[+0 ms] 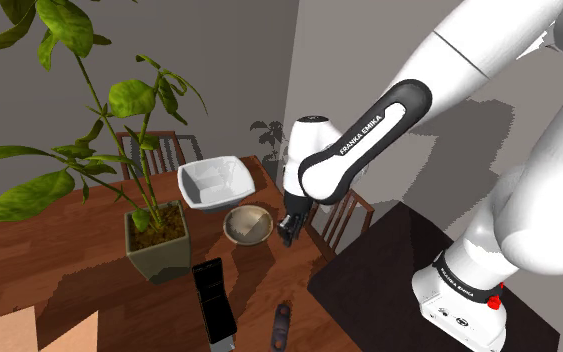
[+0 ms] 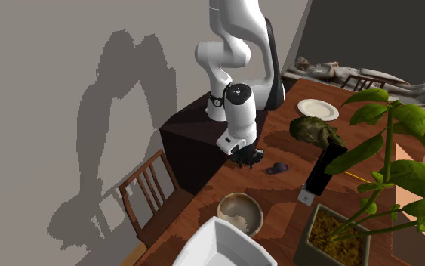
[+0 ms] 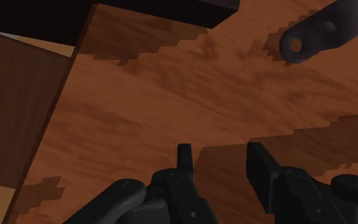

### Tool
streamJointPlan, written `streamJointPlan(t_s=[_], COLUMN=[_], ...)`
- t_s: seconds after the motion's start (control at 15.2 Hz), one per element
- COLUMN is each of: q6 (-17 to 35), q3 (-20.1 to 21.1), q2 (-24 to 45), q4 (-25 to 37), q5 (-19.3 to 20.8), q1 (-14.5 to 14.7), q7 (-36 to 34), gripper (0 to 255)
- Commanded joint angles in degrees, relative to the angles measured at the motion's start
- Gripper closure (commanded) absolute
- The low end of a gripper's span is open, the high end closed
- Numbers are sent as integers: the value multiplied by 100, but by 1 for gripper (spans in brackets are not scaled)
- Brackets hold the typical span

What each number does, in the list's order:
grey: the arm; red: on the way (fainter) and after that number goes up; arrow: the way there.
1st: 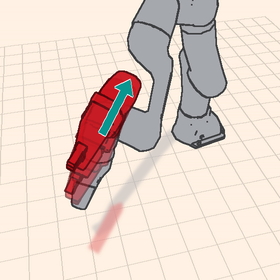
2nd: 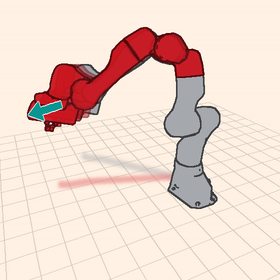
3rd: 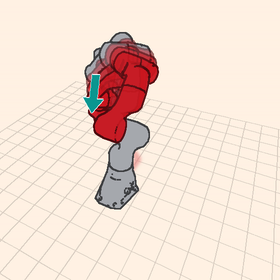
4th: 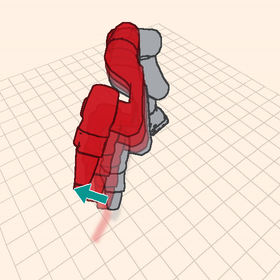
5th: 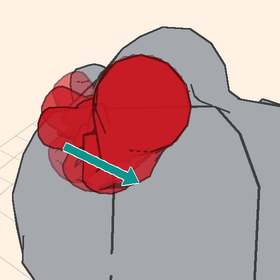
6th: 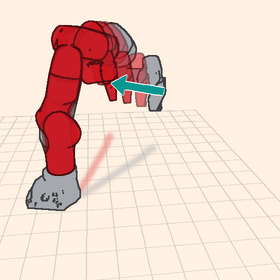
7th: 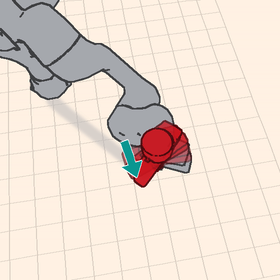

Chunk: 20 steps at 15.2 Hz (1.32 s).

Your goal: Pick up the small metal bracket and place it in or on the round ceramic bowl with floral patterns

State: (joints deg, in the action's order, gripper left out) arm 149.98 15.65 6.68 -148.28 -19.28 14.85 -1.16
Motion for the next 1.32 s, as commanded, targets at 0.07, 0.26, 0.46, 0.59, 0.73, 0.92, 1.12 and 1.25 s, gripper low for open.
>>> streamJointPlan(t_s=[0.07, 0.26, 0.46, 0.59, 0.73, 0.92, 1.12, 1.25], q6=[466, 1180, 1887, 2311, 2666, 3020, 3247, 3388], q3=[194, 431, 412, -19, -934, -2367, -2365, -2354], q2=[-41, 2, 164, 319, 502, 795, 1145, 1376], q4=[-243, -533, -734, -804, -801, -717, -594, -504], q5=[-26, 126, 759, 1558, 2467, 3051, 2966, 2948], q1=[243, 659, 1254, 1987, 3178, 5058, 5071, 5062], q7=[-251, -807, -1768, -2724, -3806, -4774, -4724, -4720], gripper=[0, 0, 0, 0, 0, 0, 0, 0])
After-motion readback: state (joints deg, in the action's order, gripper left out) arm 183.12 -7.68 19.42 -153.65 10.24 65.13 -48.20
